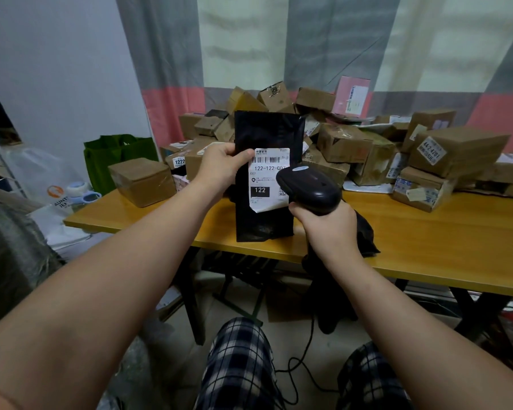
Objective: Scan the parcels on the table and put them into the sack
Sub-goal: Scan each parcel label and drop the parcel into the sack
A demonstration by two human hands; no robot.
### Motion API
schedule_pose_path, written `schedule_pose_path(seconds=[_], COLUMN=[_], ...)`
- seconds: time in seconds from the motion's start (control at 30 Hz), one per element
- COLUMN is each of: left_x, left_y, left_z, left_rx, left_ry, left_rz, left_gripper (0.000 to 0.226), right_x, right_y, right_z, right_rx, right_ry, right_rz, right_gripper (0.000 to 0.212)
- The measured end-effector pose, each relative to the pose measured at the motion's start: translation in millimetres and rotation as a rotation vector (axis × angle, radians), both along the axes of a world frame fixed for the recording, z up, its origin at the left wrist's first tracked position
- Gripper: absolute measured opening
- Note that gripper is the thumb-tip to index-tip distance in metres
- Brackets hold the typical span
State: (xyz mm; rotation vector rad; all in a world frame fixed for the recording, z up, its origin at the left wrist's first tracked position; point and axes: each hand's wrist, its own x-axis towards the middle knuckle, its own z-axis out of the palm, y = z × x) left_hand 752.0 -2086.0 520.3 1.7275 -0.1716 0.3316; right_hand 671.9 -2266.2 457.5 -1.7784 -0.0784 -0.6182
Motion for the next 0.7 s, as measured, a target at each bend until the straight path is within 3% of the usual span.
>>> schedule_pose_path(seconds=[0.17, 0.27, 0.37, 0.47, 0.6, 0.7], left_x=[1, -11, -36, -71, -126, -164], left_y=[2, 3, 19, 58, 132, 179], left_z=[-1, 0, -5, -23, -61, -95], left_rx=[-0.017, 0.051, 0.123, 0.158, 0.162, 0.277], left_ry=[0.011, -0.103, -0.268, -0.359, -0.282, -0.164], left_rz=[-0.002, 0.044, 0.173, 0.361, 0.594, 0.713], left_gripper=[0.008, 0.012, 0.017, 0.019, 0.033, 0.018], right_x=[-1, -5, -9, -11, -10, -11], right_y=[0, 3, 12, 33, 86, 139], right_z=[-3, -4, -2, -6, -29, -52], right_rx=[0.027, 0.049, 0.002, -0.039, -0.141, -0.224], right_ry=[-0.01, -0.024, -0.013, -0.004, 0.069, 0.146], right_rz=[0.042, 0.146, 0.269, 0.394, 0.582, 0.721], right_gripper=[0.028, 0.042, 0.057, 0.058, 0.047, 0.04])
